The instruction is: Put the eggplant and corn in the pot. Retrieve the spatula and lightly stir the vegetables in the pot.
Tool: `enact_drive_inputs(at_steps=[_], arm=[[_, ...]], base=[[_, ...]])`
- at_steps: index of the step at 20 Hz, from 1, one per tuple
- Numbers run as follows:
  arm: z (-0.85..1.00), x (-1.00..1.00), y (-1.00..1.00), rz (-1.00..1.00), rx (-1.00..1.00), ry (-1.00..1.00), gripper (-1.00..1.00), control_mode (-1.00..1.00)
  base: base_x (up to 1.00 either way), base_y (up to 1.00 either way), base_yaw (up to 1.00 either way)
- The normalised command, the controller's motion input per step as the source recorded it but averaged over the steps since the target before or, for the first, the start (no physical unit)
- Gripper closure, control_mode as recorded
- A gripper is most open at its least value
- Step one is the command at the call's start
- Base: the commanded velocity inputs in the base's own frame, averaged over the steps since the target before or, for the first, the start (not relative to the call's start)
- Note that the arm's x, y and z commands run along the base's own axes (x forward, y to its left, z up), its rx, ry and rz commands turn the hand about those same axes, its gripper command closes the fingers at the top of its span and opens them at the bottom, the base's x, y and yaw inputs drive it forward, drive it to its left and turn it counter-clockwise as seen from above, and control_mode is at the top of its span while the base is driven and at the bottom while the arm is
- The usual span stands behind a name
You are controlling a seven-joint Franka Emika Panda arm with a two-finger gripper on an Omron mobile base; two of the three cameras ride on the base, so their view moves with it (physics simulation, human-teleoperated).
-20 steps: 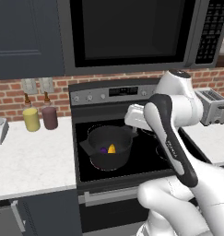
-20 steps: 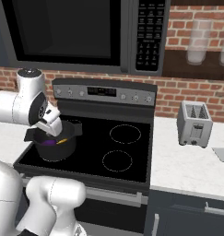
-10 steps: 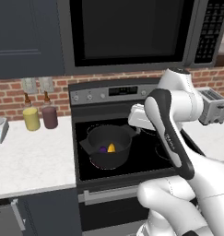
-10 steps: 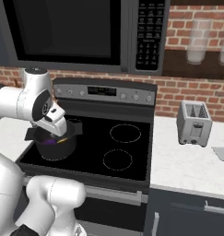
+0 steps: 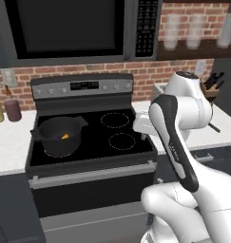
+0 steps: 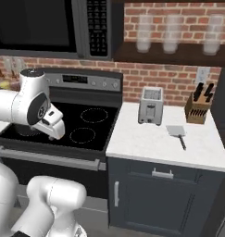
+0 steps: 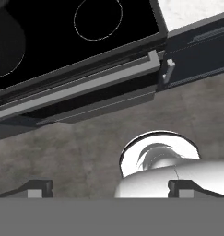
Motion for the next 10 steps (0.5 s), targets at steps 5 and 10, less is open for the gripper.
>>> enact_drive_inputs(at_steps=[5, 10], arm=[[0.00, 0.00, 0.00, 0.00, 0.00, 0.00, -1.00, 1.00], [0.00, 0.00, 0.00, 0.00, 0.00, 0.00, -1.00, 1.00]], base=[[0.08, -1.00, 0.04], [0.33, -0.96, 0.15]])
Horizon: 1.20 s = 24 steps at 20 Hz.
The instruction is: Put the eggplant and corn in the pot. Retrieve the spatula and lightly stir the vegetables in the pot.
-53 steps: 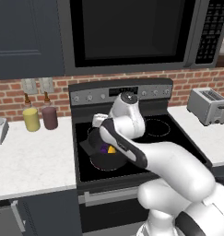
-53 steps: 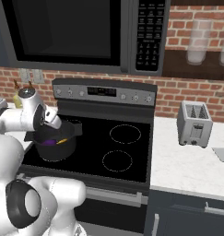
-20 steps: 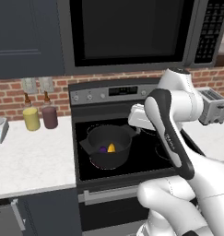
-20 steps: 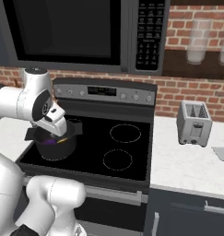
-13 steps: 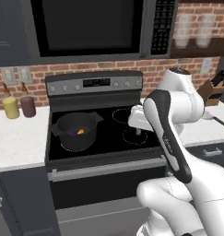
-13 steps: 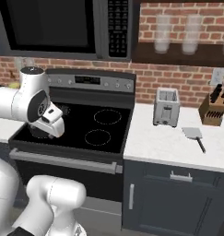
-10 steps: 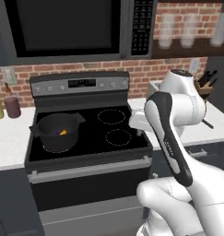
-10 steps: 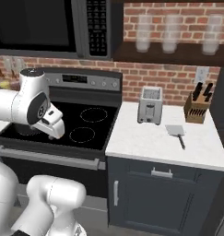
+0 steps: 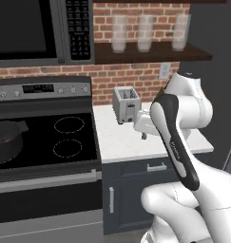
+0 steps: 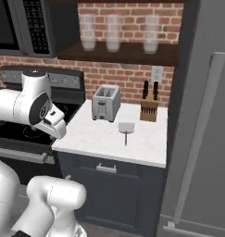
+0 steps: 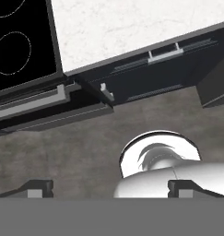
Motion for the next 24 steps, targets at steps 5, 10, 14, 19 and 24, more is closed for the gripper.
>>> enact_drive_inputs(at_steps=[5, 10, 14, 19, 24], arm=[[0.00, 0.00, 0.00, 0.00, 0.00, 0.00, -1.00, 1.00], [-0.11, 0.21, -0.29, 0.00, -0.01, 0.00, -1.00, -1.00], [-0.44, 0.01, -0.45, 0.00, -0.13, -0.06, -1.00, -1.00], [-0.55, 0.00, -0.53, 0.00, -0.18, -0.15, -1.00, -1.00], [-0.56, 0.18, -0.42, 0.00, -0.12, -0.12, -1.00, -1.00]], base=[[0.62, -0.61, 0.10], [0.30, -0.17, 0.01], [0.00, 0.00, 0.00], [0.00, 0.00, 0.00], [0.00, 0.00, 0.00]])
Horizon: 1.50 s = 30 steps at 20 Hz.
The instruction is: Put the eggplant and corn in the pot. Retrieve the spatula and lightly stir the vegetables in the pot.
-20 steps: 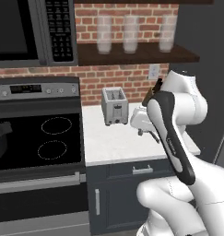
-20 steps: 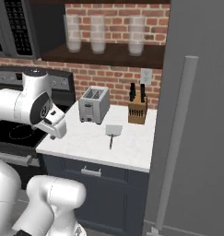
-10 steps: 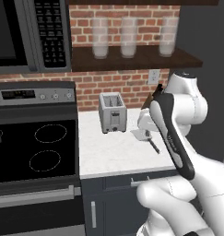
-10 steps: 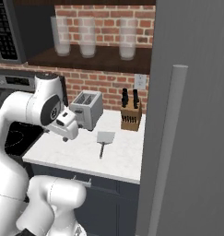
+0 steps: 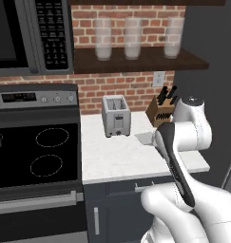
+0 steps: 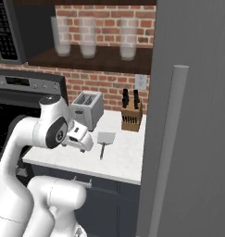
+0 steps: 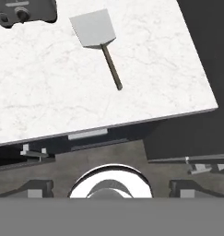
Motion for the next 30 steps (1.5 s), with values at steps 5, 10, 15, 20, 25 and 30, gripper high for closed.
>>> enact_drive_inputs(at_steps=[5, 10, 15, 20, 25, 30], arm=[[-0.43, 0.69, -0.23, 0.05, 0.00, 0.00, -1.00, -1.00], [-0.30, 0.79, -0.05, 0.10, 0.00, 0.00, -1.00, -1.00], [-0.32, 0.51, -0.09, 0.08, 0.00, 0.00, -1.00, -1.00], [-0.33, 0.26, -0.15, 0.01, 0.00, 0.00, -1.00, -1.00], [-0.24, 0.28, 0.00, 0.00, 0.00, 0.02, -1.00, -1.00], [-0.17, 0.22, 0.00, 0.01, 0.00, 0.00, -1.00, -1.00]], base=[[0.00, 0.00, 0.00], [0.00, 0.00, 0.00], [0.00, 0.00, 0.00], [0.00, 0.00, 0.00], [0.00, 0.00, 0.00], [0.00, 0.00, 0.00]])
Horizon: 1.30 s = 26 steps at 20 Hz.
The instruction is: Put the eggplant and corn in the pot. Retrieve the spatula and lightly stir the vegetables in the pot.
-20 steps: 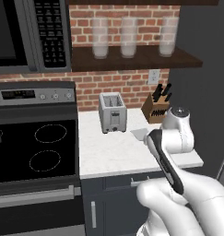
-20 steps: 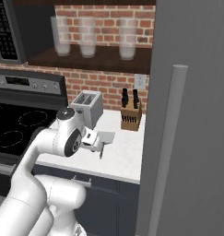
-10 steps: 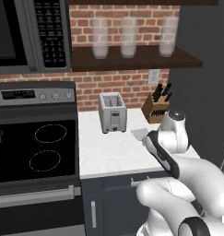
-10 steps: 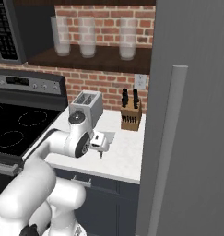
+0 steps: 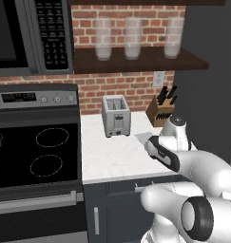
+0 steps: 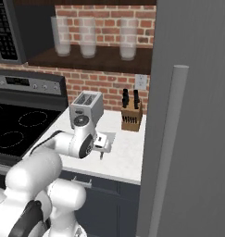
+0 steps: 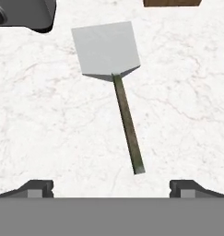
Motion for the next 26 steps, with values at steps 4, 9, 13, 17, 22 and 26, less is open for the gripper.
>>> enact_drive_inputs(at_steps=[4, 9, 13, 17, 22, 26], arm=[[-0.14, 0.01, -0.14, 0.00, 0.00, 0.00, -1.00, -1.00], [-0.10, 0.00, -0.15, 0.00, 0.00, 0.00, -1.00, -1.00], [-0.11, 0.00, -0.06, 0.00, 0.00, 0.01, -1.00, -1.00], [-0.16, 0.04, 0.00, 0.00, 0.00, 0.00, -1.00, -1.00], [-0.18, 0.03, -0.01, 0.00, 0.00, 0.03, -1.00, -1.00], [-0.10, 0.18, -0.07, 0.00, 0.00, 0.02, -1.00, -1.00]], base=[[0.00, 0.00, 0.00], [0.00, 0.00, 0.00], [0.00, 0.00, 0.00], [0.00, 0.00, 0.00], [0.00, 0.00, 0.00], [0.00, 0.00, 0.00]])
